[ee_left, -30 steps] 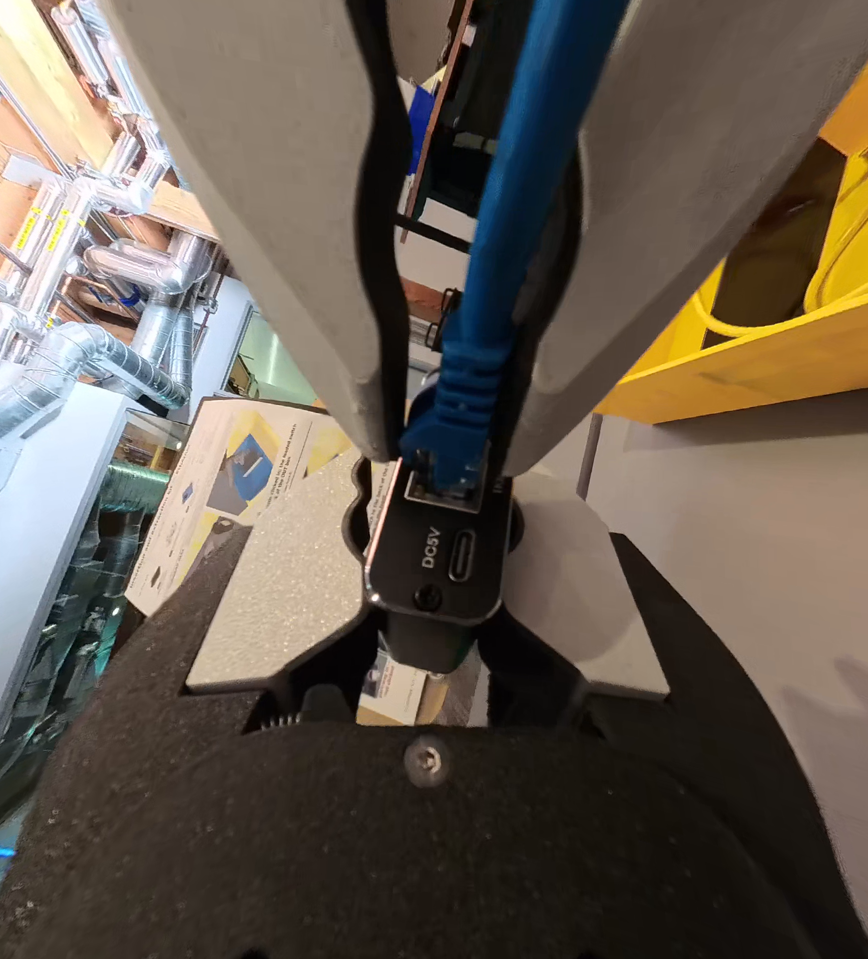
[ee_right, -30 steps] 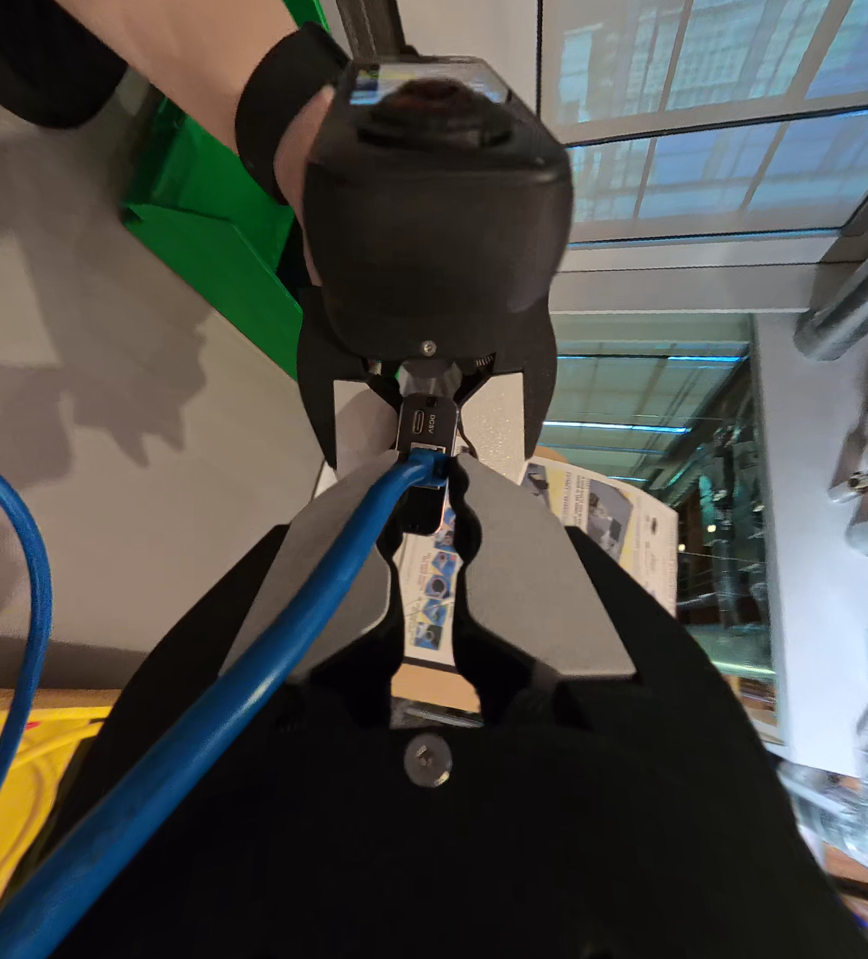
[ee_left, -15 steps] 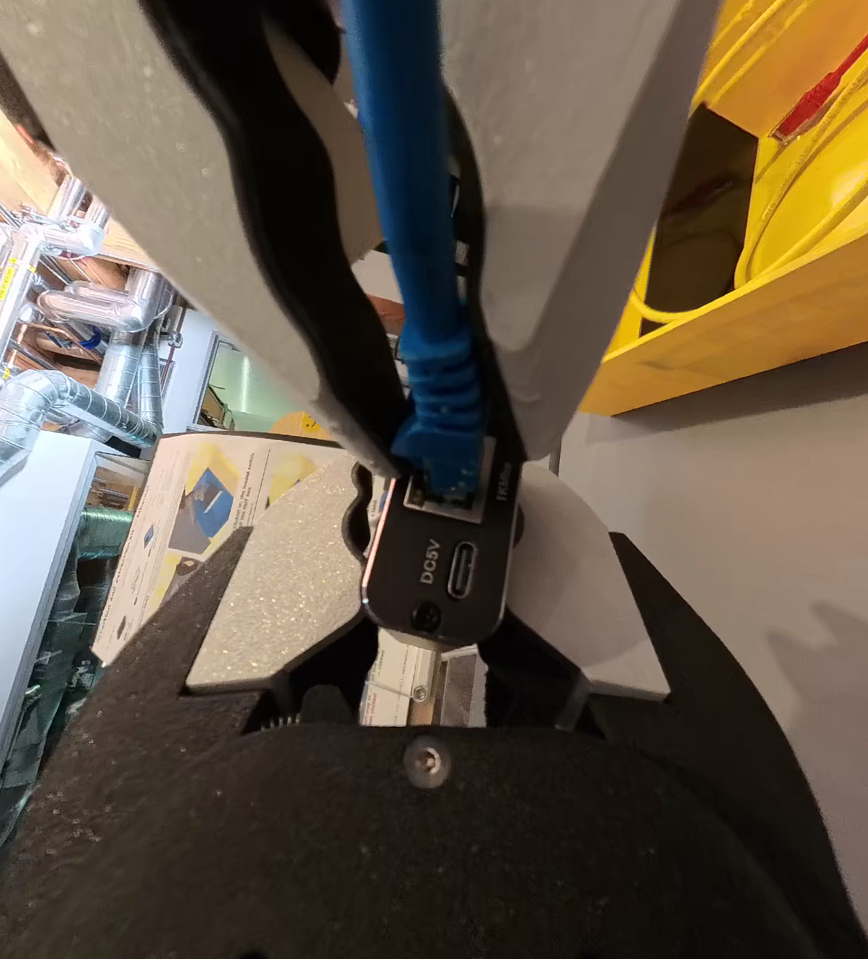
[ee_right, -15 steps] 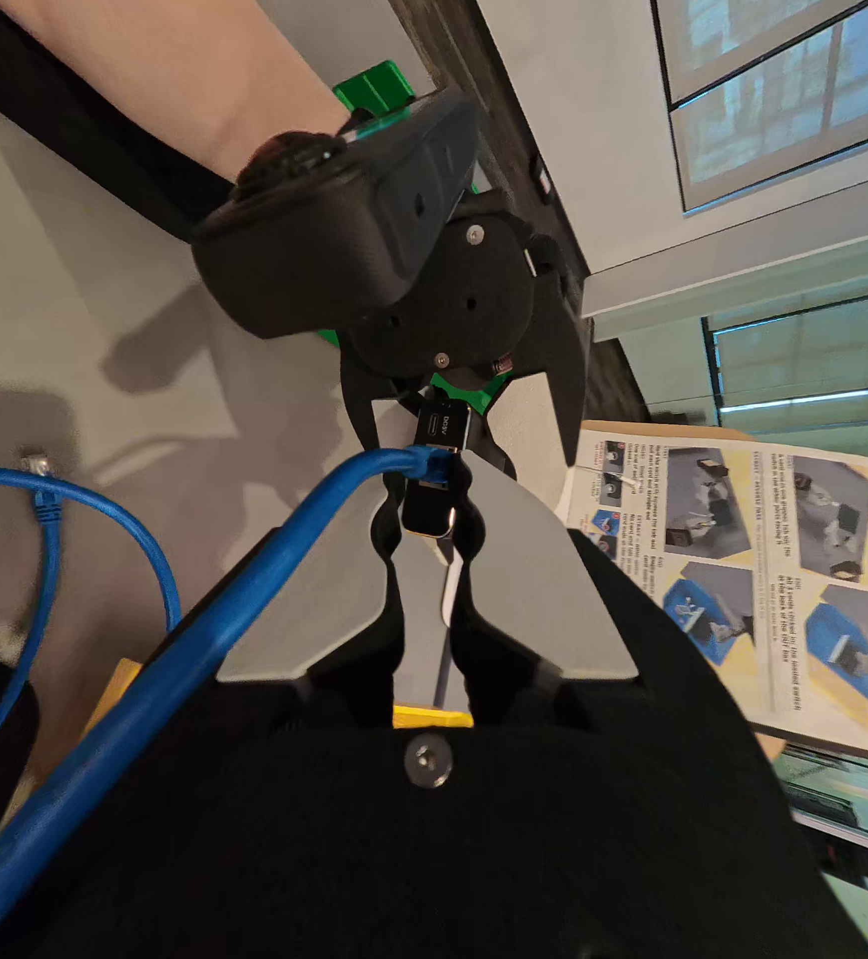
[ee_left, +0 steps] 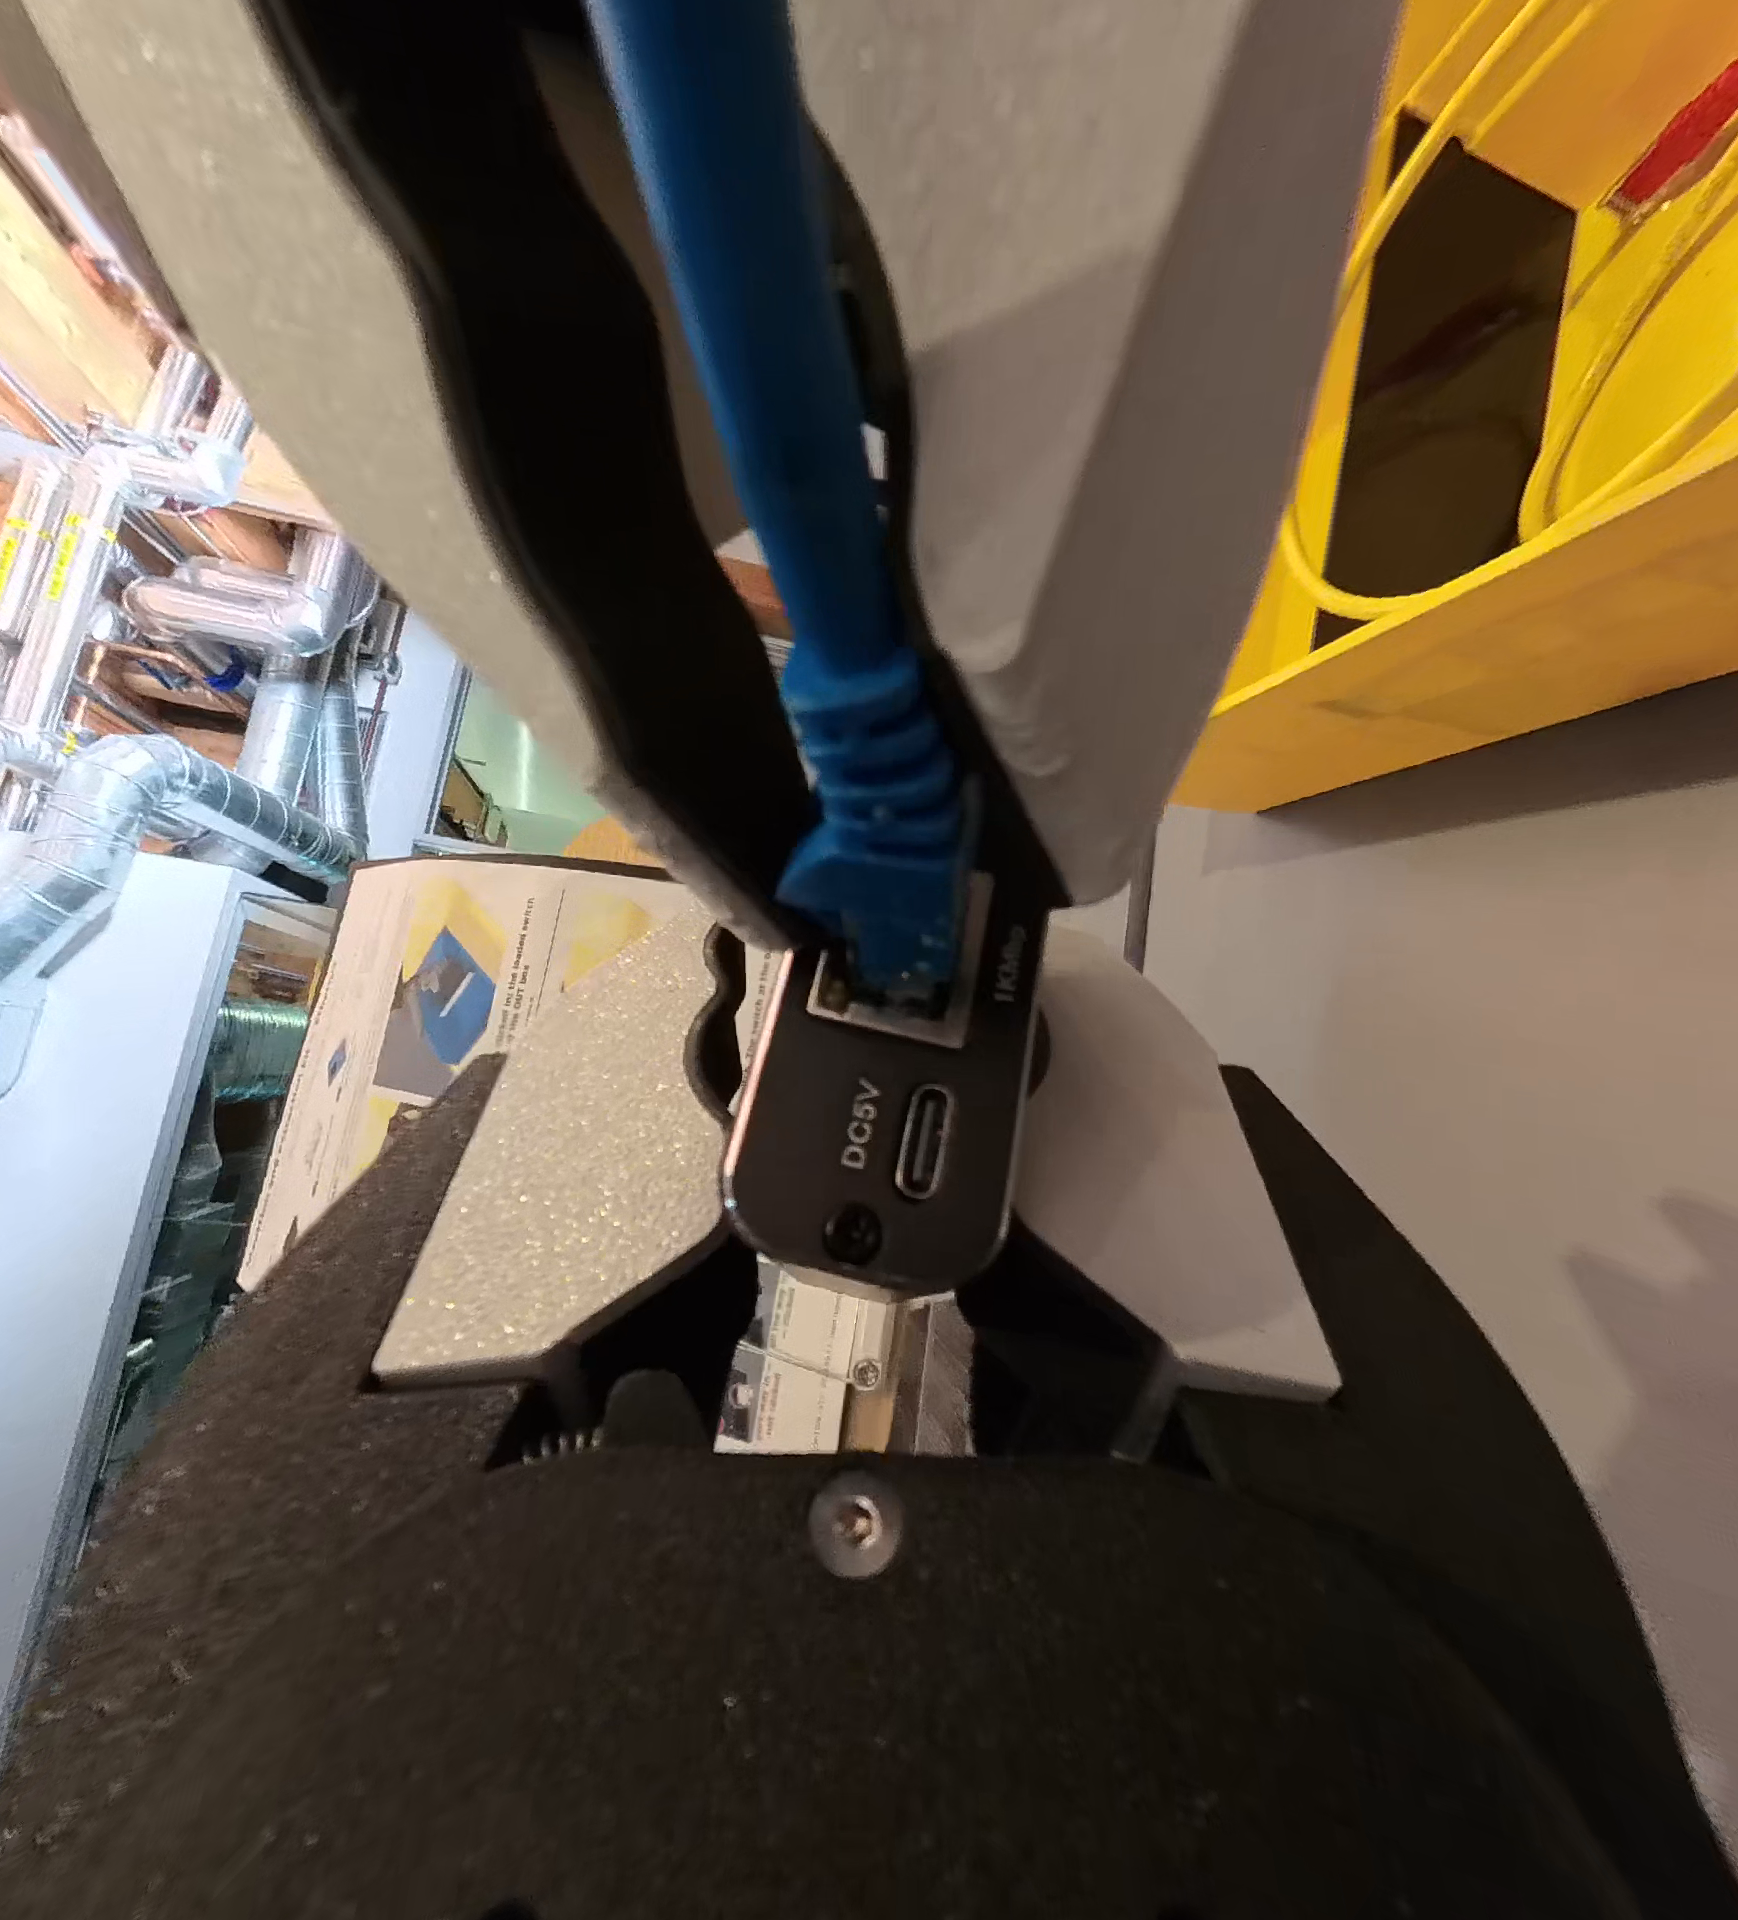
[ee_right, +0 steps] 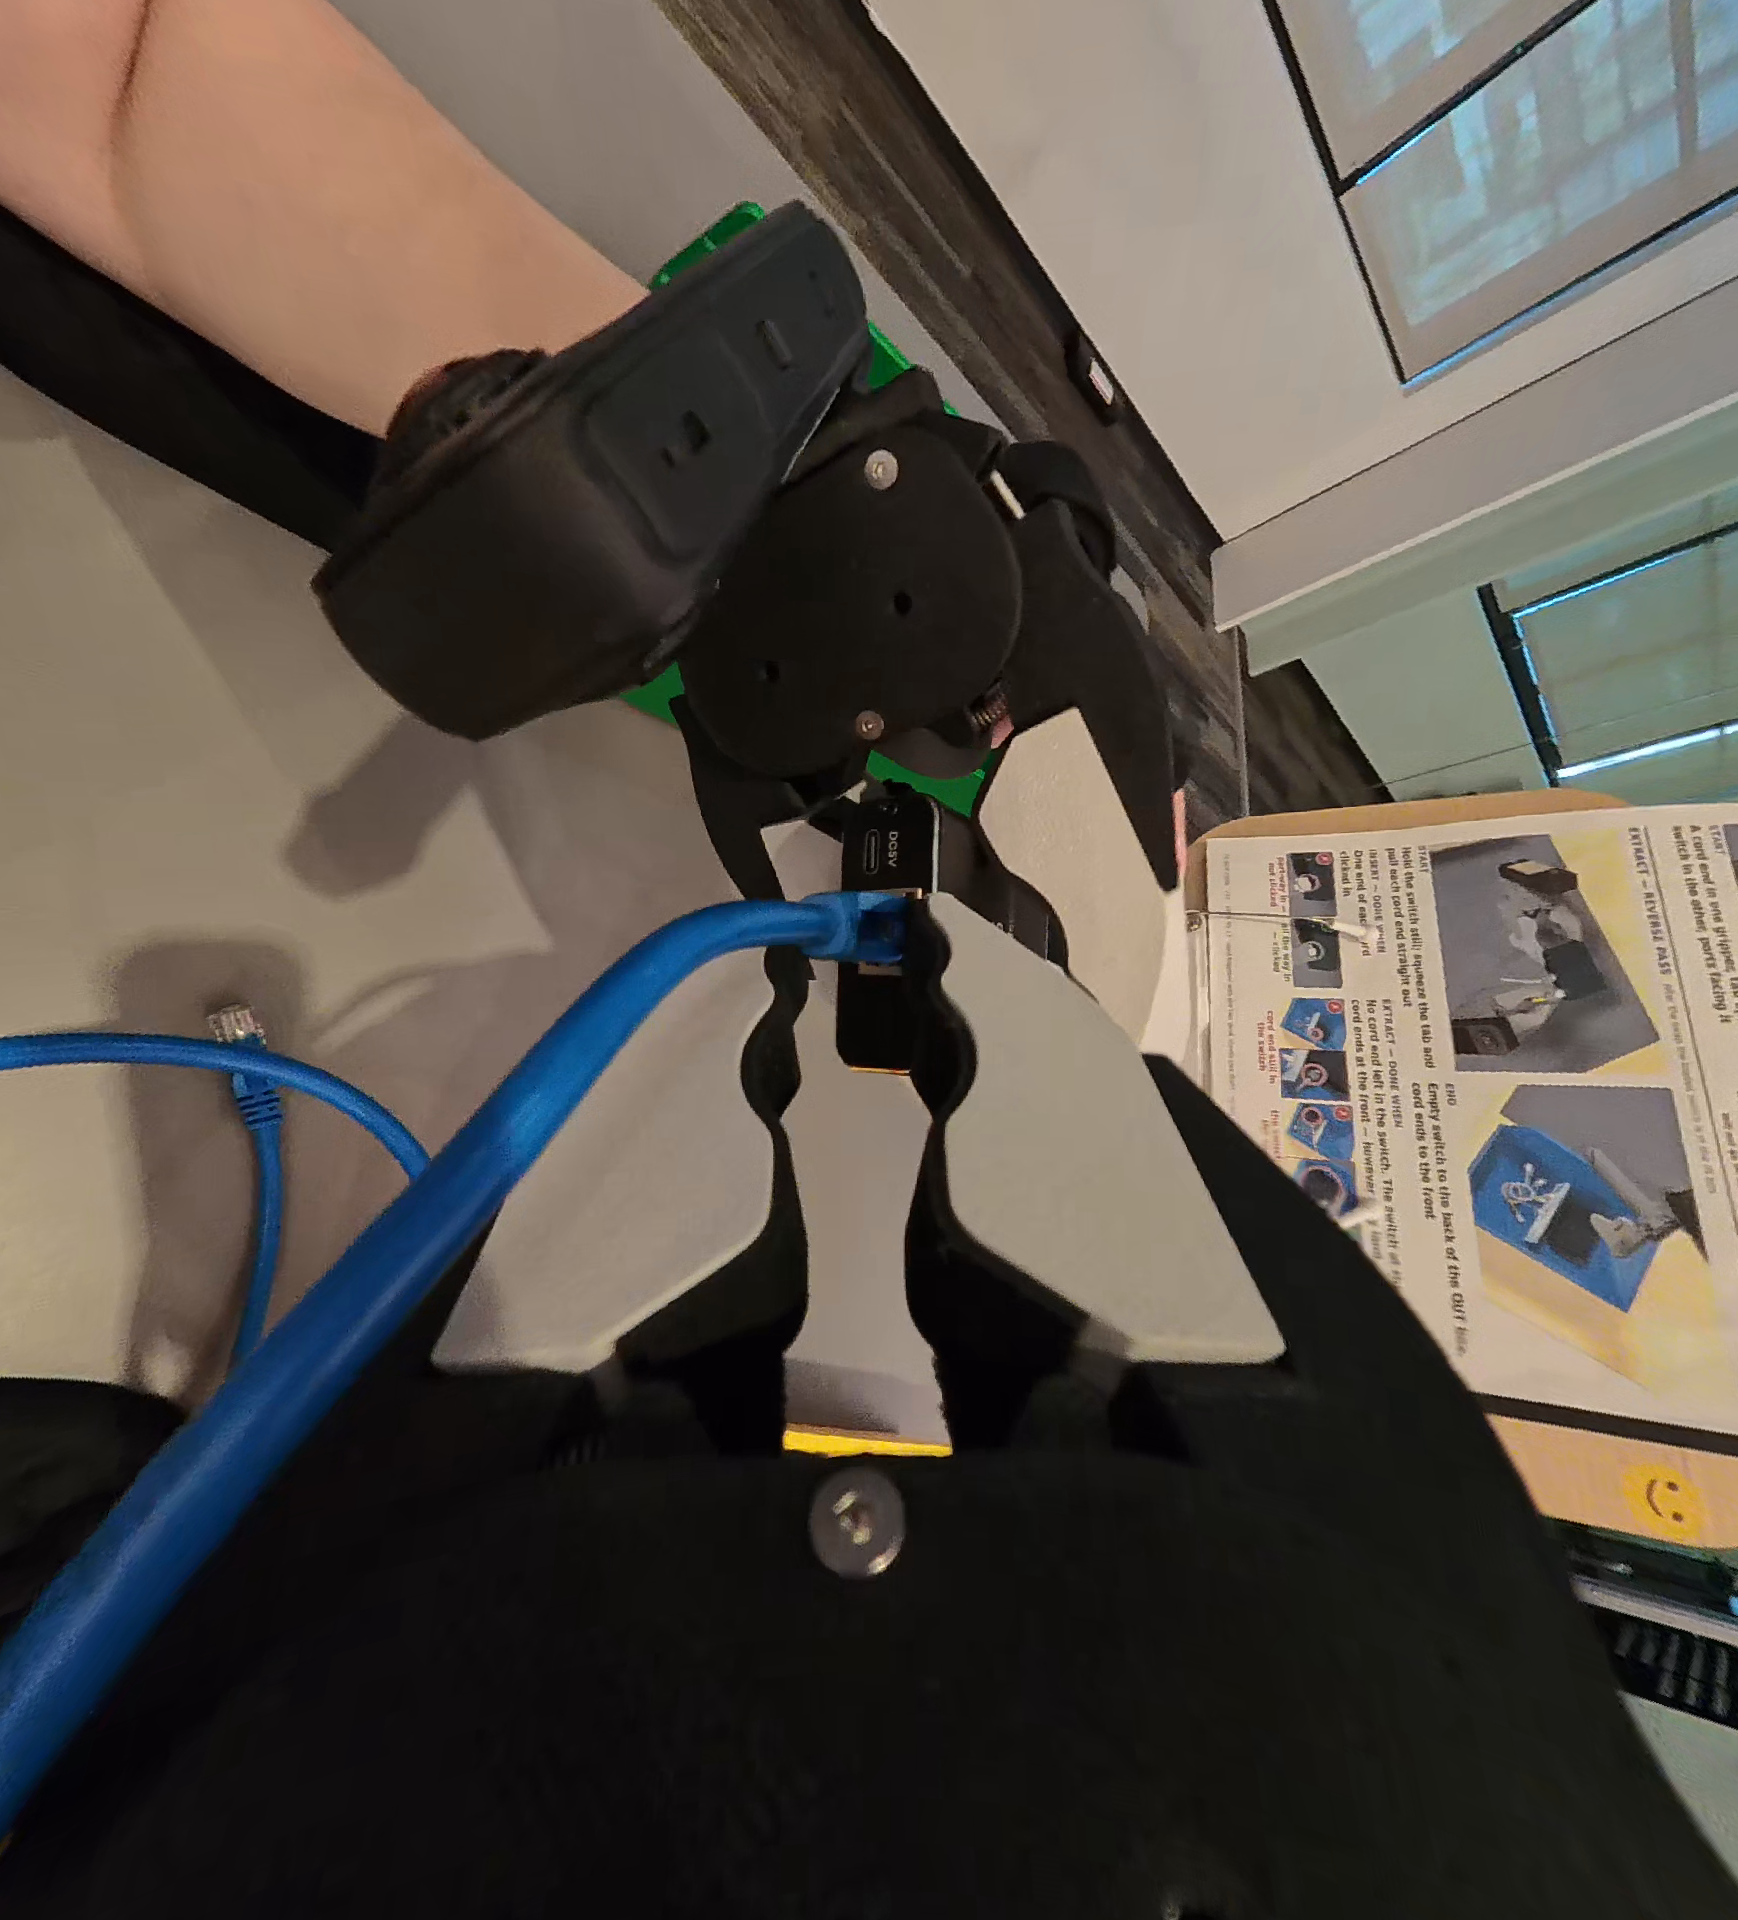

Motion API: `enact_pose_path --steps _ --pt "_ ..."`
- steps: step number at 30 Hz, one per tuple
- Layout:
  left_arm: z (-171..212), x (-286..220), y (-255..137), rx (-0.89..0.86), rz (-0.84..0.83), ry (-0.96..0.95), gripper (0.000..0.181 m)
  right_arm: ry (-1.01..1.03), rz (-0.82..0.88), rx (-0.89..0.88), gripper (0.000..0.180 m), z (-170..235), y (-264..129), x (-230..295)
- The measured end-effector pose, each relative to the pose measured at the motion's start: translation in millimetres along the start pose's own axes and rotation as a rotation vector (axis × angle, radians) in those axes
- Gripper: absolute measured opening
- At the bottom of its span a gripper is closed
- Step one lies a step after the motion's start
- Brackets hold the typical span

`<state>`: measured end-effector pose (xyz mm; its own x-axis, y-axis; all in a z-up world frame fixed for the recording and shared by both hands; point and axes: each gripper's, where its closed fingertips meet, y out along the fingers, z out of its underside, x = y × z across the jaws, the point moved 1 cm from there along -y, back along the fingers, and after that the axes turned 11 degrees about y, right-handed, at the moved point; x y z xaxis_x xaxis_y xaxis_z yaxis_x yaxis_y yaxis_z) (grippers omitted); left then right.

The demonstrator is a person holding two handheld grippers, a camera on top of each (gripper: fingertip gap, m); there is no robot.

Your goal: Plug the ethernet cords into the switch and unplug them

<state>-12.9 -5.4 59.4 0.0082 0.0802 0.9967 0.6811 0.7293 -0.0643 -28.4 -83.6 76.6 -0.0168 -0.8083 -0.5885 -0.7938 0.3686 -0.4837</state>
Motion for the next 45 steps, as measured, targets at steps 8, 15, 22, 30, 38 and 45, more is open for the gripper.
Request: enact_pose_path --steps 8,15,22,30,38,45 --pt "43.7 39.2 -22.3 0.009 -0.054 -0.212 0.045 0.093 -0.008 -0.024 0.015 12.4 -21.6 -4.3" --pt "52.0 35.2 -16.8 0.061 -0.004 -0.251 0.045 0.101 0.174 0.220 0.016 45.2 -37.5 -56.9" --pt "54.3 43.8 -25.0 0.055 0.008 -0.331 0.045 0.080 0.350 0.727 0.016 58.1 -100.9 -130.1" --pt "42.8 57.8 -37.6 -0.033 0.013 -0.410 0.045 0.223 0.395 1.123 0.017 99.7 -157.1 -160.6" --pt "37.2 65.4 -48.6 -0.079 0.021 -0.453 0.045 0.293 0.381 1.383 0.017 201.7 -147.7 -124.0" --pt "36.6 58.7 -46.0 -0.063 0.062 -0.444 0.046 0.605 0.204 1.605 0.017 279.7 -138.3 -52.9"
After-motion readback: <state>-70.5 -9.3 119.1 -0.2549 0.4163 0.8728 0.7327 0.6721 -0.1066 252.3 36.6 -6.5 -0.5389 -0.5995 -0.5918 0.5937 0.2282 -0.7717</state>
